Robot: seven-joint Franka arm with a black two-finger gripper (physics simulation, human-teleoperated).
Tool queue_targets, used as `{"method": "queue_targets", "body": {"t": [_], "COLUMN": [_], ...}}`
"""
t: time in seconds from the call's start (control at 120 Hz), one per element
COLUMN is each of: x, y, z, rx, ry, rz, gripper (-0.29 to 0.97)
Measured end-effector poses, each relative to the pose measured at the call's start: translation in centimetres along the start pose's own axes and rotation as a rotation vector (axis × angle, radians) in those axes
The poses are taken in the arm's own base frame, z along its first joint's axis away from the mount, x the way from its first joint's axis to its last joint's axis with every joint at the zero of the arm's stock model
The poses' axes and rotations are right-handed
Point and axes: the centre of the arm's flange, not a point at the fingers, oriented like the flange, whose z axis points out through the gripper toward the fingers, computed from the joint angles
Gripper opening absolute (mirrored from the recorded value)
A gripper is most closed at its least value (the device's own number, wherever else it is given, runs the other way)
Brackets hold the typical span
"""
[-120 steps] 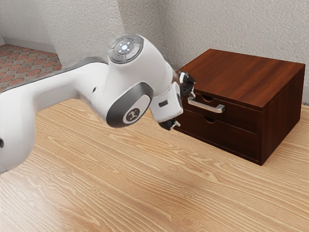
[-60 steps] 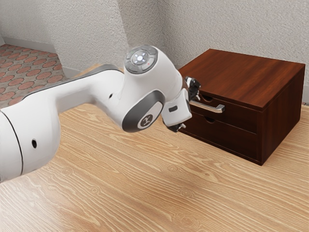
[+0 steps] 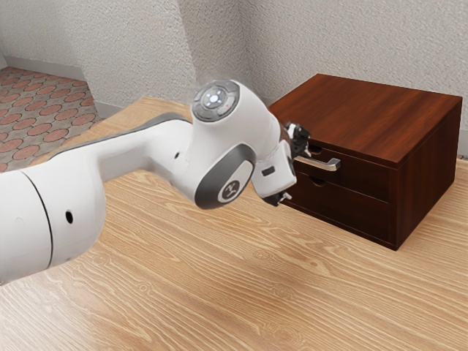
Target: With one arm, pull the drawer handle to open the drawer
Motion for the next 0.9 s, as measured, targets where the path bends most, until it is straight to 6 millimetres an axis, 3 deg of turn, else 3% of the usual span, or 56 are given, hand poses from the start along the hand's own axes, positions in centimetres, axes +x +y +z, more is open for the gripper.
{"method": "queue_targets", "body": {"t": [0.175, 0.5, 0.683, 0.9], "x": [-1.2, -0.5, 0.0, 0.0], "y": [0.0, 0.4, 0.9, 1.6], "z": [0.9, 2.3, 2.3, 0.7], "rx": [0.009, 0.008, 0.001, 0.002], "ry": [-0.009, -0.007, 0.001, 0.007], "rz": [-0.004, 0.017, 0.027, 0.05], "gripper": [0.68, 0.69, 0.7, 0.63]}}
